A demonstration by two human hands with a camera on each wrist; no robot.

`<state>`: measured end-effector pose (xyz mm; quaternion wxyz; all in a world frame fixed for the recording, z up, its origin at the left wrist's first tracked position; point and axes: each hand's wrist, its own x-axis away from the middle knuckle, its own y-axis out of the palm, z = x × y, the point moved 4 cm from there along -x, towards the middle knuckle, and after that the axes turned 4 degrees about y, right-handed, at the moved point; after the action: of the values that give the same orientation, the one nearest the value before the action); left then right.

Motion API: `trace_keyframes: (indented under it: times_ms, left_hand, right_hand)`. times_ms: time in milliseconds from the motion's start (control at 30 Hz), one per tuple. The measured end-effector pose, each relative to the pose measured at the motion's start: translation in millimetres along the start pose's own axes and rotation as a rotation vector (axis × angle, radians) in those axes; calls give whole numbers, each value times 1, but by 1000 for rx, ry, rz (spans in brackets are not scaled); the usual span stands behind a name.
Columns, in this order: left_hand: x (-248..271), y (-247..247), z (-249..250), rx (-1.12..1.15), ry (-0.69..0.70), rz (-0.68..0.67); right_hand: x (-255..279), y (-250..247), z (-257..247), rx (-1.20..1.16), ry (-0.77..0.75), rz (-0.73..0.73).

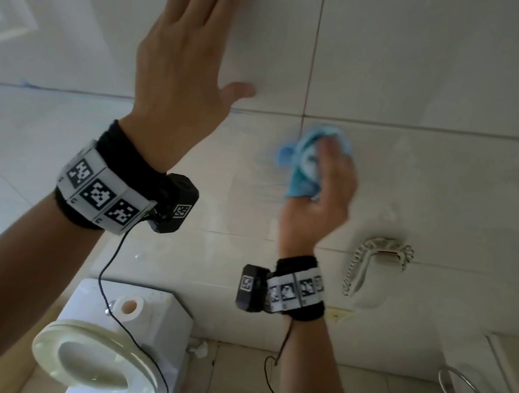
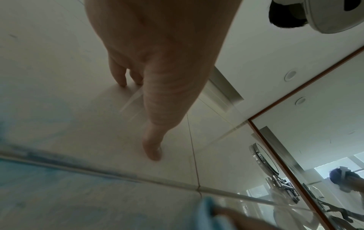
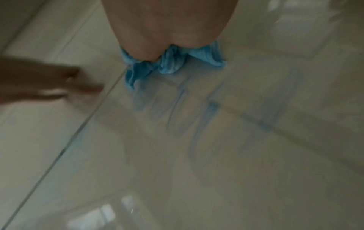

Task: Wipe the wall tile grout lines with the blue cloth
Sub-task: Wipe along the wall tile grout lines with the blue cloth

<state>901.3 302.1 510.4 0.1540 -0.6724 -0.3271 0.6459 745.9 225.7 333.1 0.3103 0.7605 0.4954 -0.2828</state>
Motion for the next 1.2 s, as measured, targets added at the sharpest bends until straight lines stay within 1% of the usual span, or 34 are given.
trace_keyframes:
  times_ms: [67, 133, 167, 200, 233, 267, 300, 367, 400, 433, 467, 500, 533, 633, 667, 700, 733, 767, 833, 967, 1033, 1100, 1133, 1200]
  left_hand:
    - [-1, 0, -1, -6, 1, -1]
    - [-1, -2, -3, -21, 7, 3]
    - [-1, -2, -3, -24, 12, 6]
    - [-1, -2, -4, -23, 13, 6]
    - [-1, -2, -5, -22, 9, 1]
    - [-1, -2, -5, -21, 7, -7]
    - [-1, -2, -5, -21, 9, -11]
    - [-1, -3, -4, -28, 11, -3]
    - [0, -3, -4, -29, 13, 0]
    - [-1, -3, -3, -28, 15, 2]
    - [0, -2, -3, -27, 14, 1]
    - [0, -2, -2, -26, 12, -3]
    - [0, -1, -2, -25, 9, -7]
    - [0, -2, -3, -25, 10, -12]
    - [1, -3, -4, -34, 13, -10]
    - [1, -3, -5, -45, 14, -10]
    - [1, -3, -5, -50, 15, -12]
    - [0, -3, -5, -48, 13, -17]
    - [0, -3, -3, -28, 8, -30]
    - [1, -5, -4, -17, -2, -23]
    - [2, -3, -2, -16, -5, -19]
    - [3, -2, -1, -7, -3, -20]
    - [4, -1, -1, 0, -1, -13]
    - [7, 1, -1, 11, 1, 2]
  right_hand:
    - [30, 28, -12, 2, -101, -200]
    - [53, 44, -14, 30, -197, -392]
    - [56, 45, -13, 56, -256, -442]
    - [54, 43, -9, 85, -305, -460]
    - [48, 37, -5, 111, -333, -439]
    - [38, 27, 0, 131, -326, -363]
    - [25, 15, 6, 139, -293, -232]
    - [-2, -8, 17, 94, -190, 73]
    - [-11, -14, 19, 68, -142, 172]
    - [-14, -13, 20, 58, -101, 221]
    - [-10, -7, 20, 58, -72, 221]
    - [0, 2, 18, 58, -68, 171]
    - [16, 13, 14, 53, -98, 74]
    - [70, 43, 3, 56, -314, -310]
    - [79, 47, 3, 63, -376, -390]
    - [81, 49, 3, 83, -432, -434]
    - [79, 47, 5, 107, -475, -448]
    - [74, 43, 6, 123, -489, -437]
    - [56, 24, 15, 146, -432, -343]
    - [10, -21, 46, 156, -270, 55]
    - [5, -32, 56, 129, -151, 176]
    - [21, -29, 56, 135, -36, 191]
    - [34, -22, 53, 129, -11, 158]
    - [65, -1, 44, 83, -42, 21]
